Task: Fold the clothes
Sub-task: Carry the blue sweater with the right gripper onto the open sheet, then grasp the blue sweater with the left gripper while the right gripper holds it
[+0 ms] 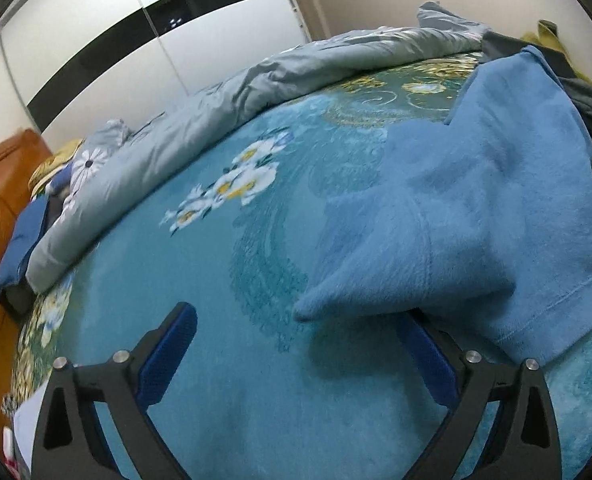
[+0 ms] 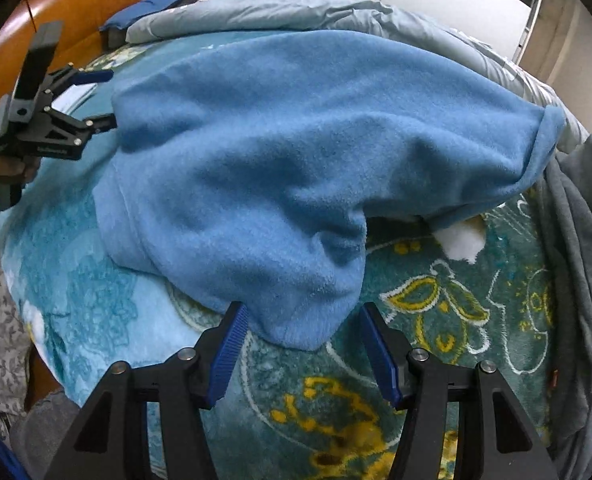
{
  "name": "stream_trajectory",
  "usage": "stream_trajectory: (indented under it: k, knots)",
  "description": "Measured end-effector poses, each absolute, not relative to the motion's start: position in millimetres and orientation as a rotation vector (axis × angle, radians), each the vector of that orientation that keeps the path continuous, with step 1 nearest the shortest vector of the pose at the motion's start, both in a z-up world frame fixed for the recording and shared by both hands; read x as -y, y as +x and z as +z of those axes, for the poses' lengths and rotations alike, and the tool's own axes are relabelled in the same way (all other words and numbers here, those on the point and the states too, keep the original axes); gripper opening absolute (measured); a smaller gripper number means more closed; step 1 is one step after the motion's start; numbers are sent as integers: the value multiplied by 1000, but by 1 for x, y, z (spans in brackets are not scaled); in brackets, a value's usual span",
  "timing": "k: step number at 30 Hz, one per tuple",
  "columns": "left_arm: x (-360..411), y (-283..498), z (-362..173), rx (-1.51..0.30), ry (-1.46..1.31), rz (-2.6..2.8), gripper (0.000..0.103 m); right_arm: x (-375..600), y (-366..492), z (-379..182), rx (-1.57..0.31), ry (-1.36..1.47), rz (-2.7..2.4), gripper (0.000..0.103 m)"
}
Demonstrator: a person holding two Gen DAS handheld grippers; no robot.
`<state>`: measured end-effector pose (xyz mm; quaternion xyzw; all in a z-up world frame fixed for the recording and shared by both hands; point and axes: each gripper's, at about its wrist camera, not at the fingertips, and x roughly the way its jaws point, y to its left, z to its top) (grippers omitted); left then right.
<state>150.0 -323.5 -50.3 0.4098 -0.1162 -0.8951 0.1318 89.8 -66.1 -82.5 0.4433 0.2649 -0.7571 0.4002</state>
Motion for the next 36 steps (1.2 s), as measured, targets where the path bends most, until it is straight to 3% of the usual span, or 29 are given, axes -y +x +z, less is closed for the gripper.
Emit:
stream_trajectory:
  k: [1,2,4,6,7,8,13,18,24,31,34,36]
  knots:
    - [323,148,-50,337,1197,-2610,85,65,89,-82,-652,1127,-1917,61]
    - [323,146,-50,323,1211,-2624,74,64,88,-81,-634,1133,-1918,59]
    - [322,143,-50,282,1237,-2651,57,61,86,-80,-599,1145,-1921,41]
    - [320,140,-51,249,1256,-2657,26,58,84,-76,-562,1155,-1923,26]
    - [319,139,-51,241,1253,-2647,16,56,83,-74,-543,1159,-1924,17]
    - [319,139,-49,212,1242,-2649,7,54,82,-71,-524,1163,-1925,14]
    - [328,149,-21,-56,1120,-2719,4,40,82,-41,-426,1115,-1955,9]
    - [327,159,13,-148,1009,-2768,3,35,79,16,-342,964,-2047,9]
    - [314,166,24,-117,983,-2796,3,39,88,76,-293,832,-2142,9]
    - [295,167,-1,-100,1074,-2802,4,17,77,88,-218,832,-2187,9]
    - [288,160,-15,-39,1144,-2772,6,15,72,84,-202,845,-2186,9]
    - [285,157,-23,-13,1175,-2758,16,13,68,80,-193,854,-2184,9]
